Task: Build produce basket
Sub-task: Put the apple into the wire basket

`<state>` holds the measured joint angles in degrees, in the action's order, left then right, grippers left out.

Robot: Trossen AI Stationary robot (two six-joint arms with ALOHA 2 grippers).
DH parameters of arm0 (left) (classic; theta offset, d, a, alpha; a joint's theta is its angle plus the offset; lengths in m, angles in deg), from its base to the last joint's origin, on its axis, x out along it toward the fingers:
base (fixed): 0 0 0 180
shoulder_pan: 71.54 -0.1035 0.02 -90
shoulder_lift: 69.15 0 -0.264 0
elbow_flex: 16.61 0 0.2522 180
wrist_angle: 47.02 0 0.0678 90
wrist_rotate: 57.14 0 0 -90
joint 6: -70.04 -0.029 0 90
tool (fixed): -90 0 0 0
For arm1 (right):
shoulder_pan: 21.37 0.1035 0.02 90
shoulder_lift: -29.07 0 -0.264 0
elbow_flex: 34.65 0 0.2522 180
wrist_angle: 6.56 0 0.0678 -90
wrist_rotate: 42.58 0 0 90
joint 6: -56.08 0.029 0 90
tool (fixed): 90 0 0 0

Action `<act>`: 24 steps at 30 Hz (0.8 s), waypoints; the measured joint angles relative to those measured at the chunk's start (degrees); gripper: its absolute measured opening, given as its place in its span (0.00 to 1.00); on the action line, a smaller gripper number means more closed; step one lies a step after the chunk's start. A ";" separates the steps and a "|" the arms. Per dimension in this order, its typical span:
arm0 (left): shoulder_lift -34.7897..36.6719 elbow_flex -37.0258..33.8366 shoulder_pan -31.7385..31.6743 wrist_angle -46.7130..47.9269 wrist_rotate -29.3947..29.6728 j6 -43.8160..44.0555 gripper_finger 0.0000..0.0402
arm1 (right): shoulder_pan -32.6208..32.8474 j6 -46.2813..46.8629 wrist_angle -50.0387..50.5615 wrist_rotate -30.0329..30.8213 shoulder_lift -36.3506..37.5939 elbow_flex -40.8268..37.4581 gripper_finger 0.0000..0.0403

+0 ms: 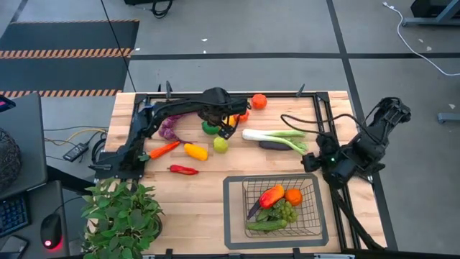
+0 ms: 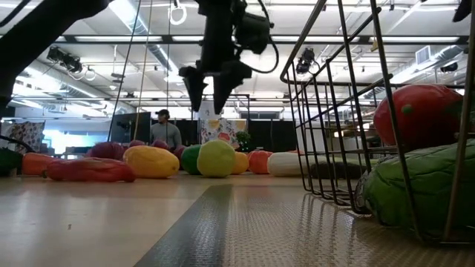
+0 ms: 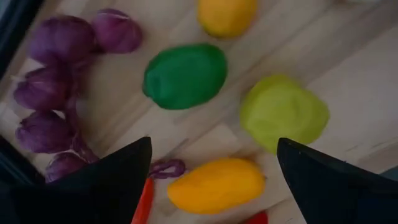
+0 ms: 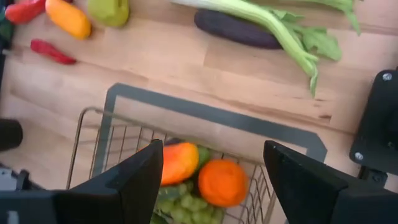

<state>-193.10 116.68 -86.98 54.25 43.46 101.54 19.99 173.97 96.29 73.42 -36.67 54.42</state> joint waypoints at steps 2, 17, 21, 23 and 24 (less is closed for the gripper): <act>-1.05 0.00 0.00 -1.70 -2.34 1.15 0.88 | -1.79 -1.34 -1.02 -0.37 0.01 0.00 0.70; -2.37 0.00 2.53 -6.57 -5.55 9.93 0.88 | -7.40 -8.75 -3.33 -9.39 0.00 0.00 0.70; -2.37 0.00 2.94 -6.28 -5.55 13.19 0.88 | -8.23 -14.58 -3.31 -9.62 0.19 0.00 0.70; -2.37 0.00 2.97 -6.36 -5.58 15.65 0.88 | -9.13 -19.56 -3.29 -9.61 0.56 0.00 0.70; -2.37 0.00 2.97 -6.33 -5.79 17.48 0.88 | -9.64 -22.28 -3.31 -9.54 0.69 0.00 0.70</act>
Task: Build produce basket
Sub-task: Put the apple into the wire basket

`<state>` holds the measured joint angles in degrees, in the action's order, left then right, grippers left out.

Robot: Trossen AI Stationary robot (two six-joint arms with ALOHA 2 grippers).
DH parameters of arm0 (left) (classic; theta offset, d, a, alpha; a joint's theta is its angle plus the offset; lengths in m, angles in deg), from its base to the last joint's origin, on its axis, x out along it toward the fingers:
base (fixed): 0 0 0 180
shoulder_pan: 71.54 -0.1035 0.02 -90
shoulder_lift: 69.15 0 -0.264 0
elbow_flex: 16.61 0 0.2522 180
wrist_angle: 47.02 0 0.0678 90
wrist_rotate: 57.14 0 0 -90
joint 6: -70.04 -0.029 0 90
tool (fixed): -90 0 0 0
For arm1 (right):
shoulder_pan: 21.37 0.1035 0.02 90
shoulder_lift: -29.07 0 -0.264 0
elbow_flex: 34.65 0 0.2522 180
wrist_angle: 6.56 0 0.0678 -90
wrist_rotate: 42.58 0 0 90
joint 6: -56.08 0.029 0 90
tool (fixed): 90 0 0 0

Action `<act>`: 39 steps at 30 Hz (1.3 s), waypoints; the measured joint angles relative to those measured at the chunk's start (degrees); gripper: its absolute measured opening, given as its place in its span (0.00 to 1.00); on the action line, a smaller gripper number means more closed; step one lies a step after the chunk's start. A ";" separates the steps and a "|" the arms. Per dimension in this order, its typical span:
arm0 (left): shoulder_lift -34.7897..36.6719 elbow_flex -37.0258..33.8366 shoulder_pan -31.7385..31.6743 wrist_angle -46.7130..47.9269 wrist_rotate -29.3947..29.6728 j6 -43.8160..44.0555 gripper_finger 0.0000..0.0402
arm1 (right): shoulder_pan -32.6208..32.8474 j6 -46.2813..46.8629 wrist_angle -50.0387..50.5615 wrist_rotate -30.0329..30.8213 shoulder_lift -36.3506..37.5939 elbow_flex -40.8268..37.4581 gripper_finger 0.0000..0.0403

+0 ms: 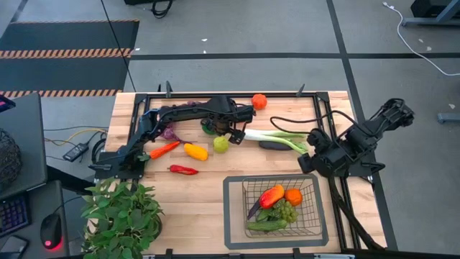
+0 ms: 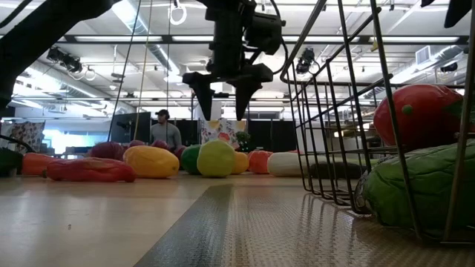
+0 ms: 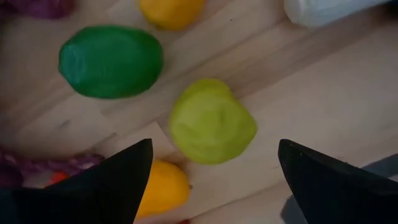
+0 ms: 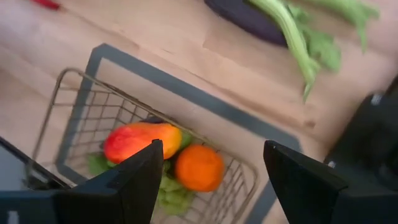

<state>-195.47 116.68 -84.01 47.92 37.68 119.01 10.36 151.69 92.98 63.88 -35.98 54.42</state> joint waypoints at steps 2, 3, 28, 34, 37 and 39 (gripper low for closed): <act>0.00 0.00 0.25 -0.59 -1.32 3.73 0.88 | -1.17 -6.21 -0.15 0.10 0.38 0.00 0.70; 0.00 0.00 0.54 -1.57 -1.97 5.04 0.88 | -1.78 -9.38 -0.41 0.12 0.63 0.00 0.70; -4.94 0.00 2.90 5.28 4.69 28.51 0.88 | -4.85 -27.69 -2.54 6.17 11.81 0.02 0.70; -6.01 0.10 2.29 1.73 4.23 28.15 0.88 | -6.68 -27.82 -2.47 6.46 11.86 0.02 0.70; -7.16 -0.02 2.12 1.50 2.90 28.30 0.88 | -7.25 -27.82 -2.49 6.45 11.86 0.02 0.70; -7.61 0.00 2.11 0.77 1.80 28.63 0.88 | -7.55 -27.84 -2.52 6.44 11.86 0.02 0.70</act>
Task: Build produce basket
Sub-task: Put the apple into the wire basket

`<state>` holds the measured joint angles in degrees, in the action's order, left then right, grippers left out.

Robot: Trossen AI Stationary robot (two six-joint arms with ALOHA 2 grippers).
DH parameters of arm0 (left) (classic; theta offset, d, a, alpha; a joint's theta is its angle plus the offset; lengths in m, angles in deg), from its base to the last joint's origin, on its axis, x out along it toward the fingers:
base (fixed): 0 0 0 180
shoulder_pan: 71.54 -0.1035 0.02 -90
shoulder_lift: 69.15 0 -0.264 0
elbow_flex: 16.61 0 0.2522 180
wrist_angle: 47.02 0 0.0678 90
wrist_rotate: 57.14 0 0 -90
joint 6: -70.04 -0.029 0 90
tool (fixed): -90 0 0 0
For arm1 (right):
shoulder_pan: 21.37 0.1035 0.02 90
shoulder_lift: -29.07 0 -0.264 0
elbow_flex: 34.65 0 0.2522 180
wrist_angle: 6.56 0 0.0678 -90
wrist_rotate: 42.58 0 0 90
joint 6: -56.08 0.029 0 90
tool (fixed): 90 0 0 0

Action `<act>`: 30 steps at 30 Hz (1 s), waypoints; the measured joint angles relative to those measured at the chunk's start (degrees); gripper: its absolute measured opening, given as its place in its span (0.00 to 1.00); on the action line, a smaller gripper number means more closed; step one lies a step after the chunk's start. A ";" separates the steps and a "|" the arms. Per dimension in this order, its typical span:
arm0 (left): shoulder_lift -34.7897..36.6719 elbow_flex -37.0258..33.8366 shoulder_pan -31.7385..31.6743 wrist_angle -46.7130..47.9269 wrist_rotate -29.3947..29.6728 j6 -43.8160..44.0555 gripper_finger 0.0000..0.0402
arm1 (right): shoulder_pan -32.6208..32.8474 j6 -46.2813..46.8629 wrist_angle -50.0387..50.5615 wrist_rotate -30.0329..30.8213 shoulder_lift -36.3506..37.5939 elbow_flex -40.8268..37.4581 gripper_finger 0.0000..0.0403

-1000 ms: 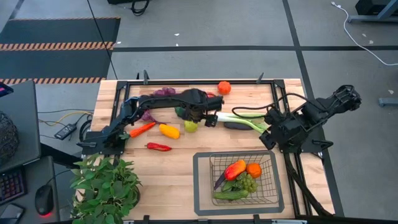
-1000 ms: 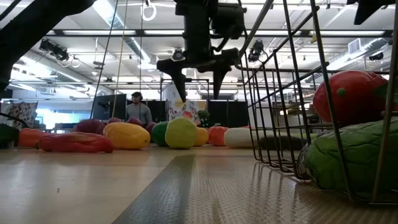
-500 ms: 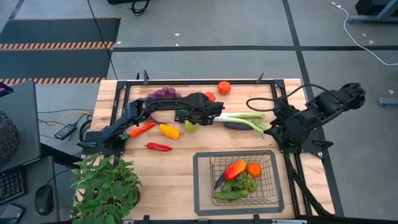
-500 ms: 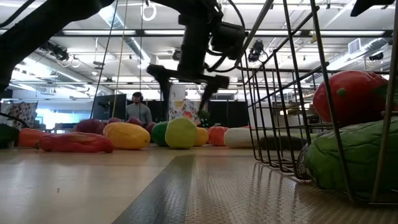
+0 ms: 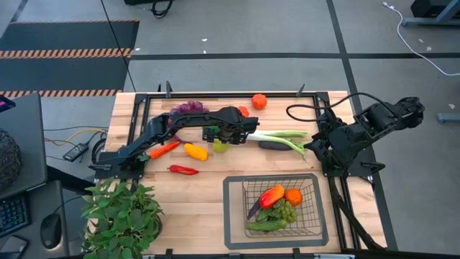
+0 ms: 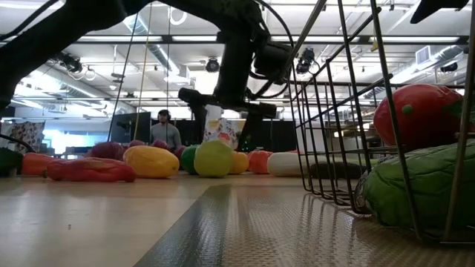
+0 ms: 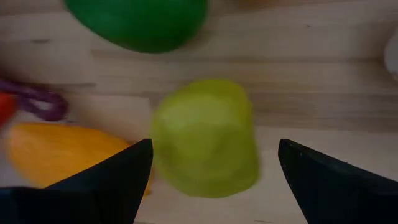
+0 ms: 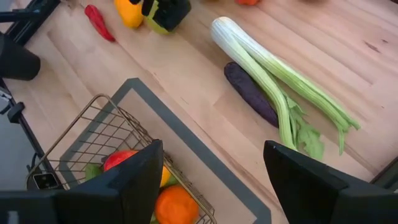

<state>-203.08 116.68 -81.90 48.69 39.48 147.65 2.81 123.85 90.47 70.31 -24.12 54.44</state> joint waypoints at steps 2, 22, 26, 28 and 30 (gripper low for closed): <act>-0.81 0.04 0.03 -0.23 -0.07 0.43 0.88 | -0.09 -0.05 0.04 0.00 0.02 0.00 0.70; -1.82 0.12 2.62 -7.61 -0.32 -1.78 0.86 | -0.06 -2.19 0.41 -1.42 -0.04 0.00 0.70; -1.30 0.26 3.50 -8.09 -2.80 -2.28 0.80 | -0.06 -2.08 0.44 -1.37 -0.04 0.00 0.70; -0.84 0.46 4.07 -8.29 -3.97 -3.17 0.77 | -0.06 -2.23 0.48 -0.89 -0.04 0.00 0.70; 0.01 0.52 4.76 -9.06 -4.36 -3.29 0.74 | -0.06 -2.75 0.73 -0.22 0.06 0.00 0.70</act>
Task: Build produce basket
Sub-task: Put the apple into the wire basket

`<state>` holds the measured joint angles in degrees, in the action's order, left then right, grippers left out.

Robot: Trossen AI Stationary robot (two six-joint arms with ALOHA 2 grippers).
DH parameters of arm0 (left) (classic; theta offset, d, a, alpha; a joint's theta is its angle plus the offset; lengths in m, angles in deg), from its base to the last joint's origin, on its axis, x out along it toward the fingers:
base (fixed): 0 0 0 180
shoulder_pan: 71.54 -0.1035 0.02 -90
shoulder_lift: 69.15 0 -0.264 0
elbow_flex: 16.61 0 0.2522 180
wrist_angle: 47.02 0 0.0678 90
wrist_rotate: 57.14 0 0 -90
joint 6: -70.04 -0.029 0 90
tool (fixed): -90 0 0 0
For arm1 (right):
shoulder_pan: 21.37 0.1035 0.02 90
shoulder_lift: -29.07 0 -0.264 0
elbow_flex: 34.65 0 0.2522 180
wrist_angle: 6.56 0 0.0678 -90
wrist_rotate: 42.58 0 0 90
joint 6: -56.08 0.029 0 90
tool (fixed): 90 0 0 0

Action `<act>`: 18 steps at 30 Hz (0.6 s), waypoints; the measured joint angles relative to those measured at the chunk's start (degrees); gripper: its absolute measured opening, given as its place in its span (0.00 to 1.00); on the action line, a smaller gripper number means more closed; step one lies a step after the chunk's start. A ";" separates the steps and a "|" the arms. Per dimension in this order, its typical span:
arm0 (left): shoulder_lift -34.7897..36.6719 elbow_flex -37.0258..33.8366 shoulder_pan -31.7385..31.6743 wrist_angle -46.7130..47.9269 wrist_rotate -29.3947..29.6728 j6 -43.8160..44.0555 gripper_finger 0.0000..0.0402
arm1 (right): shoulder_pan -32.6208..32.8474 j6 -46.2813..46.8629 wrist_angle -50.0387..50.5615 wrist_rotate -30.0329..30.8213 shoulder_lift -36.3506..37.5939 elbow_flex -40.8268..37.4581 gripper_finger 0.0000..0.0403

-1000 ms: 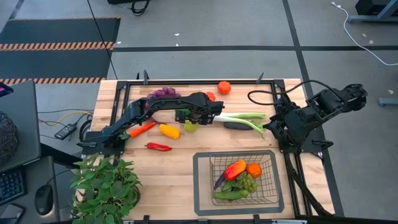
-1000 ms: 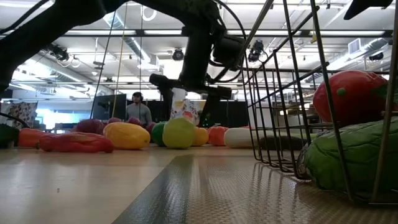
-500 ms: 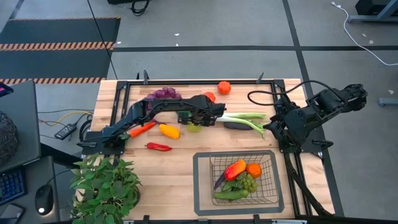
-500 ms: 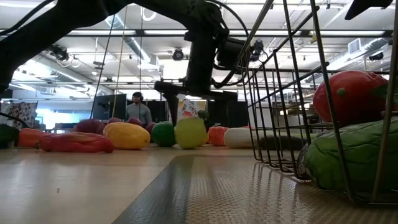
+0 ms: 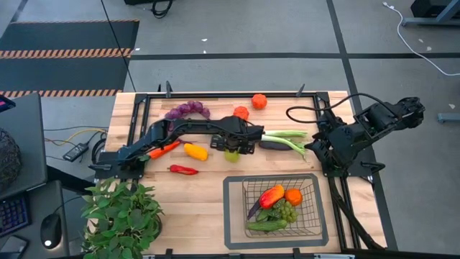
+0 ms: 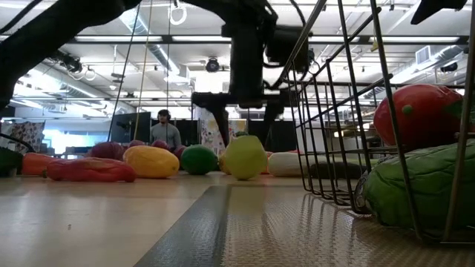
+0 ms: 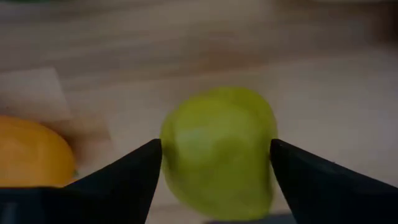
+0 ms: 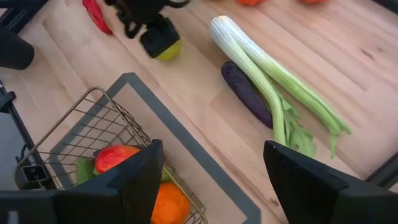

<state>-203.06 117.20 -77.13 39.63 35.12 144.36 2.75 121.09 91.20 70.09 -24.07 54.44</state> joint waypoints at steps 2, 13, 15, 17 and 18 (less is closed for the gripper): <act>1.05 0.02 0.69 -0.19 0.06 0.01 0.71 | 0.00 -0.85 0.10 0.22 0.13 0.00 0.70; 4.46 0.09 3.88 -0.51 0.24 1.56 0.50 | -0.02 -2.23 1.32 1.82 1.40 0.00 0.70; 4.49 0.11 4.48 -0.44 0.23 1.56 0.47 | 0.00 -2.22 1.33 1.74 1.62 0.00 0.70; 4.49 0.11 4.99 -0.63 -0.11 1.50 0.45 | 0.00 -2.12 1.52 1.37 1.84 0.00 0.70; 4.49 0.11 5.23 -1.01 -0.46 1.24 0.45 | 0.04 -2.09 1.65 0.97 1.99 0.00 0.70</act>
<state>-198.57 117.31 -71.90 38.62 34.66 145.60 2.78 119.00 92.85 71.06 -22.07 54.44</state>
